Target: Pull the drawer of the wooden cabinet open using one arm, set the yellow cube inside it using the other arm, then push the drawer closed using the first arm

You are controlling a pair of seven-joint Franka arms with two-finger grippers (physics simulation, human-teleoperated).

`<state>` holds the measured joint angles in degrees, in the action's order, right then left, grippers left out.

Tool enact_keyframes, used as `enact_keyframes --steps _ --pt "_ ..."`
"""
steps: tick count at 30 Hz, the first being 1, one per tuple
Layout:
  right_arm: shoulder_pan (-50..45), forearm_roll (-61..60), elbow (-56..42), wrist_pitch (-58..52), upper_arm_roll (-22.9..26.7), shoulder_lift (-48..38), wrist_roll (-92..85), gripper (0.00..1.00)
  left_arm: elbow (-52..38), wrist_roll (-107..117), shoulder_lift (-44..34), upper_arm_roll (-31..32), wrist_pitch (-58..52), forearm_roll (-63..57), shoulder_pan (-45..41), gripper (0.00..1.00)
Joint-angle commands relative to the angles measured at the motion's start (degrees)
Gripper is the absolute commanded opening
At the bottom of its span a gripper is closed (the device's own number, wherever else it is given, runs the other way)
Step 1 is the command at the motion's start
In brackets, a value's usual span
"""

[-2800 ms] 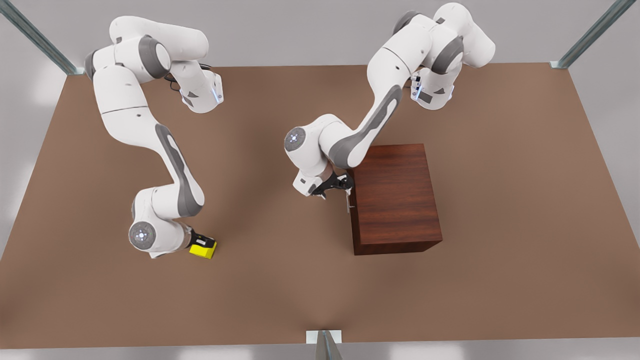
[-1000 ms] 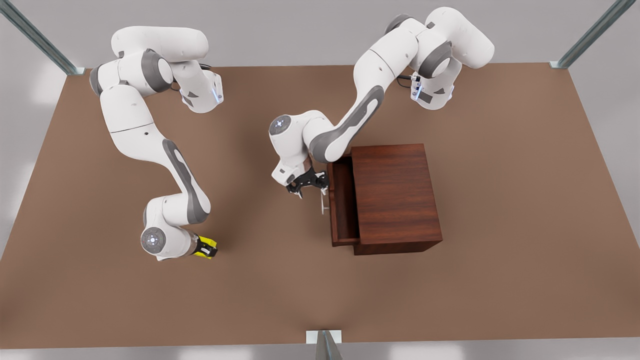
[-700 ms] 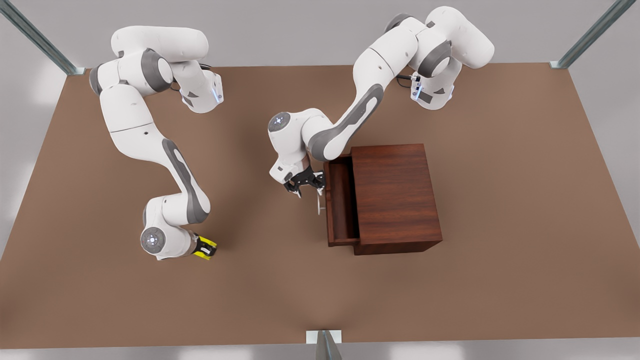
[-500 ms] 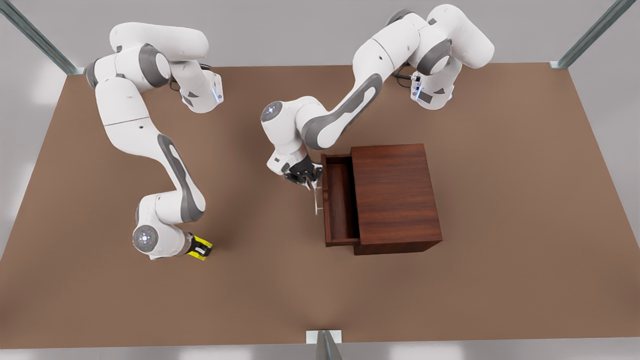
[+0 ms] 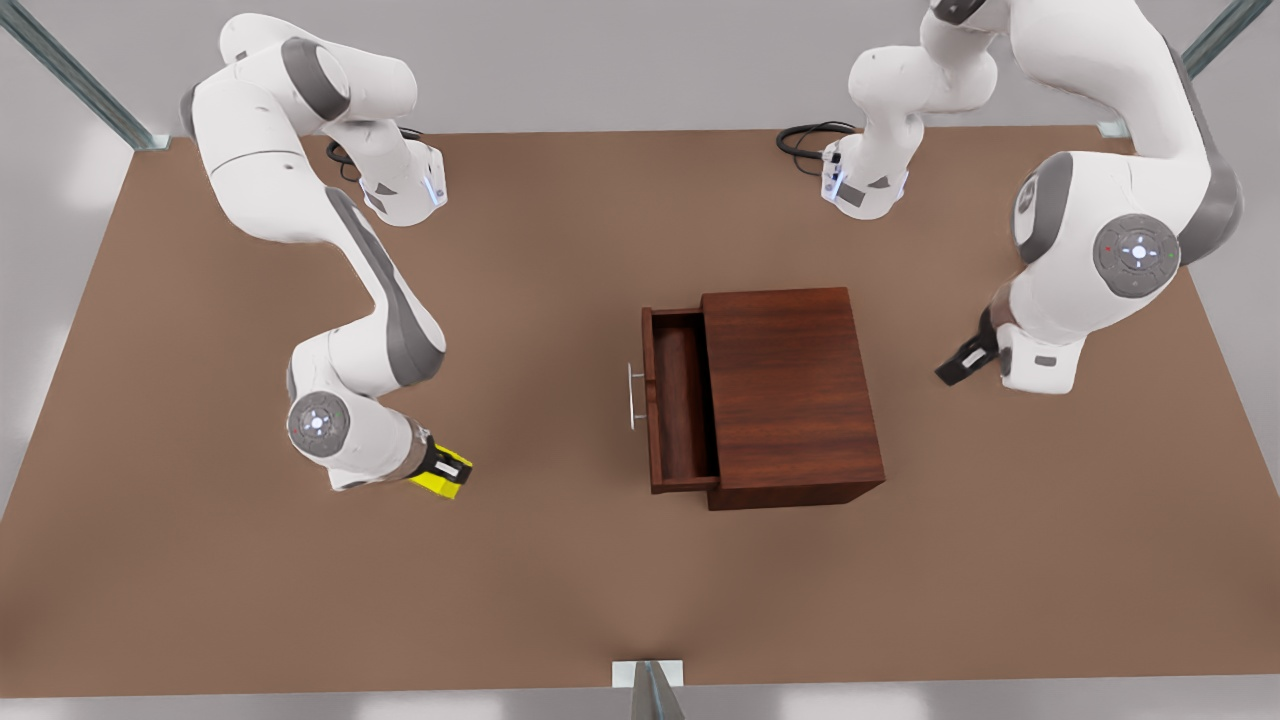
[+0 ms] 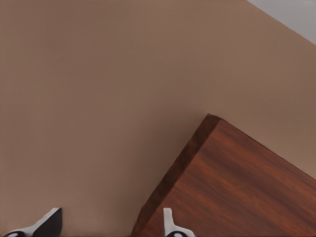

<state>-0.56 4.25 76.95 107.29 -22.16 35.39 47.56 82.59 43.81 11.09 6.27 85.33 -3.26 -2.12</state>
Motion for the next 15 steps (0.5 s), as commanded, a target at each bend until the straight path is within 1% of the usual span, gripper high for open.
enact_keyframes --steps 1,5,7,10,13,14,15 --pt "-2.51 -0.03 -3.12 -8.5 -0.34 0.12 36.43 0.73 1.43 -42.4 -1.33 -0.73 2.56 3.62 -0.34 1.0" --pt "-8.76 0.15 -4.27 -8.59 -0.26 -0.23 65.28 0.71 2.04 -42.58 -1.59 -2.06 0.89 3.53 -0.34 1.0" --pt "-12.1 0.15 -6.9 -8.51 -0.6 -0.06 78.64 0.71 2.05 -42.32 -1.77 -2.14 0.89 3.53 -0.34 1.0" --pt "-16.67 0.32 -7.78 -8.59 -0.25 -0.06 88.75 0.71 2.04 -42.67 -2.3 -2.23 0.89 3.26 -0.26 1.0" --pt "-21.59 0.68 -11.3 -8.51 0.18 1.26 95.43 0.7 2.13 -42.67 -2.74 -2.23 -0.16 3.35 -0.26 1.0" --pt "-23.61 0.68 -13.23 -8.24 0.8 2.31 98.24 0.7 2.13 -42.58 -2.74 -2.23 -0.16 3.35 -0.34 1.0" --pt "-26.77 0.68 -15.16 -7.98 3.61 3.63 100.35 0.69 2.13 -42.58 -2.74 -2.23 -0.16 3.35 -0.34 1.0"
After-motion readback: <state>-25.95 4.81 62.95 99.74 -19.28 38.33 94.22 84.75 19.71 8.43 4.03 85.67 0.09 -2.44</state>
